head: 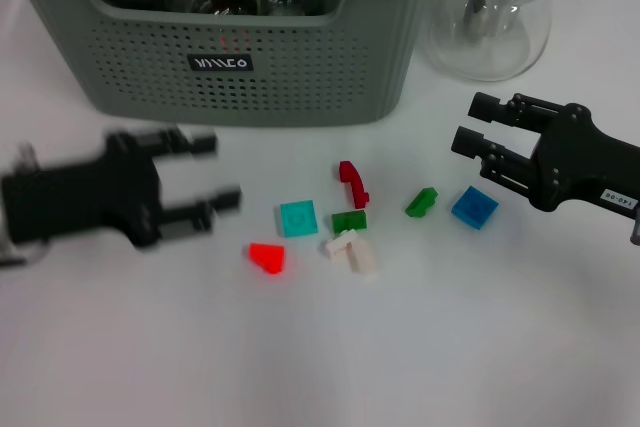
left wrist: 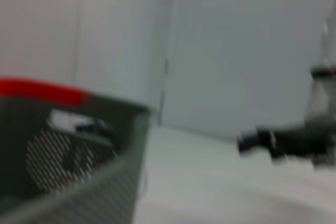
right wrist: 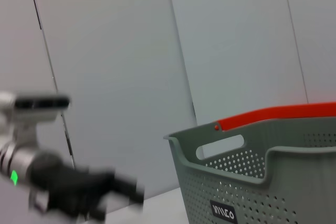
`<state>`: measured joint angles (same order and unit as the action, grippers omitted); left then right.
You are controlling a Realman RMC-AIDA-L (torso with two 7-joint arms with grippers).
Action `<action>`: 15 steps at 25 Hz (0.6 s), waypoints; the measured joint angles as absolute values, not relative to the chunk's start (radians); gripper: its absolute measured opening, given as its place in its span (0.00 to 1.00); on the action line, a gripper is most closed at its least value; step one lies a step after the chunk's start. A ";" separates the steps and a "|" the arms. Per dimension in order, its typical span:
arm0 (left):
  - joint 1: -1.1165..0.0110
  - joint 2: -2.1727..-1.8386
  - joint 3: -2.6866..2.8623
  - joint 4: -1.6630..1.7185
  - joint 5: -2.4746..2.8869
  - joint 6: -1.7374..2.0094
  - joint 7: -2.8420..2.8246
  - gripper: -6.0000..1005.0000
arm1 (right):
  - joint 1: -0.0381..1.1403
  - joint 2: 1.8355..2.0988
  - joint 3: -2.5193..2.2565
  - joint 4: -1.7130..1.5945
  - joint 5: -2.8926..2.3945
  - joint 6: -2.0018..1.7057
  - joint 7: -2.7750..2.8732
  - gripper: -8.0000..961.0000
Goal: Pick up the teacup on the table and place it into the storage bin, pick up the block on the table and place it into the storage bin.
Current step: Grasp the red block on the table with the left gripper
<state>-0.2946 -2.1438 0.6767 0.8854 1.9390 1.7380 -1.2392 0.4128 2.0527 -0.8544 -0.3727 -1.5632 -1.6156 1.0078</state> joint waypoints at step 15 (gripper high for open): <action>-0.327 -2.162 0.736 0.533 2.018 1.455 -0.847 0.65 | 0.408 2.055 -0.854 -0.373 -1.569 -1.603 1.011 0.53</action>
<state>-0.3266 -2.1623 0.7358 0.5327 2.0177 1.4554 -0.8470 0.4083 2.0551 -0.8544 -0.3727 -1.5694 -1.6029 1.0107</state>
